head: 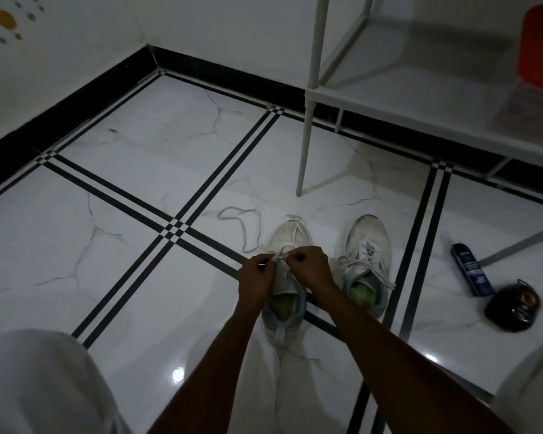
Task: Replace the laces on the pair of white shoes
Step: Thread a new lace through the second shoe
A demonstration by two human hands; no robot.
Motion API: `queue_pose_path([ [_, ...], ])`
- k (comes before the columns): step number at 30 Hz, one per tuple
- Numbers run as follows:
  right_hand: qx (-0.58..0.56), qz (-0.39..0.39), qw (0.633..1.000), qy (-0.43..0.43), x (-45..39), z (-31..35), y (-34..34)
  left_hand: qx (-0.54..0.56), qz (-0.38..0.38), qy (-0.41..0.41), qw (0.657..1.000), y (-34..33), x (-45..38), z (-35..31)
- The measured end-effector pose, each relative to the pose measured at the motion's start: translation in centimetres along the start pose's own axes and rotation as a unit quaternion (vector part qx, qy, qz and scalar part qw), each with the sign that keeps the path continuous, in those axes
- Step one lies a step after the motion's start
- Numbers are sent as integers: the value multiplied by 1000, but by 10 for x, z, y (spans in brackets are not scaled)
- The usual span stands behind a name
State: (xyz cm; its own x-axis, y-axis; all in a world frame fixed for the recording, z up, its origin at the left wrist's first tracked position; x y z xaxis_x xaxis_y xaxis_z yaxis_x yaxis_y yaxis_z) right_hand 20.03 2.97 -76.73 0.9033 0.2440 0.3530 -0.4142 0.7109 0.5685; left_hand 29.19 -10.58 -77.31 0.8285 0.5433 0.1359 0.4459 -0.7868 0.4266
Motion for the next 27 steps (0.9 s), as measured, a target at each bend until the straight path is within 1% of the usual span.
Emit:
queue_pose_path([
  [7,-75,-10,994,-85,-1,-14,-3,13,5,5,1000,-3,1,1],
  [10,-64,-16,993,-96,-2,-15,-6,27,6,10,1000,-4,1,7],
  [13,-33,-17,997,-69,1,-9,-8,26,3,13,1000,-6,2,8],
  [16,-30,-22,999,-30,2,-4,-8,55,-7,46,997,-5,3,9],
  [23,-46,-51,998,-9,2,6,1,117,-32,116,986,-4,-4,19],
  [24,-32,-65,997,1,4,8,4,114,-36,121,985,-4,-4,20],
  [25,8,-89,996,13,4,10,7,108,-38,120,986,-5,-5,20],
  [26,71,-108,991,28,6,13,10,101,-37,115,988,-6,-5,20],
  [27,125,-104,986,29,7,16,10,90,-37,114,989,-7,-6,18],
])
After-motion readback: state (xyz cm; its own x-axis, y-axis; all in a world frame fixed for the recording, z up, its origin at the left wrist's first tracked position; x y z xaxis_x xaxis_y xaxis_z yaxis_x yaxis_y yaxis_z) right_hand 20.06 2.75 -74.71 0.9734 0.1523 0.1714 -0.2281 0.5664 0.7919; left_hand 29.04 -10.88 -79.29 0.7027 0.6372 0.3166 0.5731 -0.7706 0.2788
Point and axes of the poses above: each hand's wrist, its own x-axis away from the middle knuckle, its own y-axis out of the back of the hand, z = x × y, the point moved 8 cm from there along -x, towards the middle knuckle, and after that the axes turned 5 degrees about -y, right-handed, at the moved point
